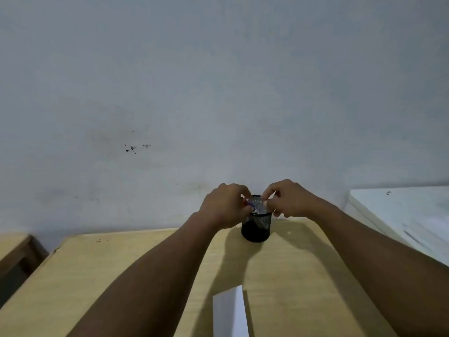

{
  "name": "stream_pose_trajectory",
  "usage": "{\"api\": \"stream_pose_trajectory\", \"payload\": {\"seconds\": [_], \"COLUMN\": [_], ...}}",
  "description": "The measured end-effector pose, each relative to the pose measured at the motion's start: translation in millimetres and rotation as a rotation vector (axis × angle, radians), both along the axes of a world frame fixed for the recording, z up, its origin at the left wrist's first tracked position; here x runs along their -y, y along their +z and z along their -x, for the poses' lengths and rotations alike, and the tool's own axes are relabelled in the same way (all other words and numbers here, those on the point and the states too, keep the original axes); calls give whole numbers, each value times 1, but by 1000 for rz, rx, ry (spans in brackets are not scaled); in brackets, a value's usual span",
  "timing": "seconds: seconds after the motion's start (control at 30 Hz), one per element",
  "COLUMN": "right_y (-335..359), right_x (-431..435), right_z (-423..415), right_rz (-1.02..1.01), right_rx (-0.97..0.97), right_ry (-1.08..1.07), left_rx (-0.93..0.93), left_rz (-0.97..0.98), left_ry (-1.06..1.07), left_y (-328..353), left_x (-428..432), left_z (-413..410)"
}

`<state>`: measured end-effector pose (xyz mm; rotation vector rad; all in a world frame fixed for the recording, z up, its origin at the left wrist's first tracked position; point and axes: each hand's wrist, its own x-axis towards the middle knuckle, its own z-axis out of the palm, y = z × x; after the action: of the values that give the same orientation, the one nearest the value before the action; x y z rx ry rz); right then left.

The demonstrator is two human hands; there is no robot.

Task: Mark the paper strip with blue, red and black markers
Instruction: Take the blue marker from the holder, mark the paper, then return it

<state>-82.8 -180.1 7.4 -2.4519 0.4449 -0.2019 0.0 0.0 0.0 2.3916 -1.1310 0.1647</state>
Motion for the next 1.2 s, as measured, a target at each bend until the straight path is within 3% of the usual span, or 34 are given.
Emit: {"api": "stream_pose_trajectory", "payload": {"seconds": [0.1,0.3,0.5,0.6,0.7,0.87,1.03,1.2], "right_y": [1,-30,-25,-16,-11,-20,-28,-40], "right_x": [0,11,7,-4,-37,-83,-117,-132], "right_z": [-1,8,5,11,23,20,8,0], "right_rz": [-6,-28,-100,-226,-475,-943,-1161,-1133], "right_rx": [34,-15,4,6,-26,77,313,333], "right_ry": [-5,-31,-40,-55,-61,-134,-258,-185], "left_rx": [83,78,4,-157,-412,-830,-968,-953], "left_rz": [-25,-56,137,367,600,671,706,752], "left_ry": [-20,0,62,87,101,-11,2,49], "left_y": [-1,-31,-23,-8,5,5,-15,-45], "left_x": [2,23,16,7,-25,-71,-97,-106], "left_z": [-1,-1,-13,-13,3,19,24,24]}}
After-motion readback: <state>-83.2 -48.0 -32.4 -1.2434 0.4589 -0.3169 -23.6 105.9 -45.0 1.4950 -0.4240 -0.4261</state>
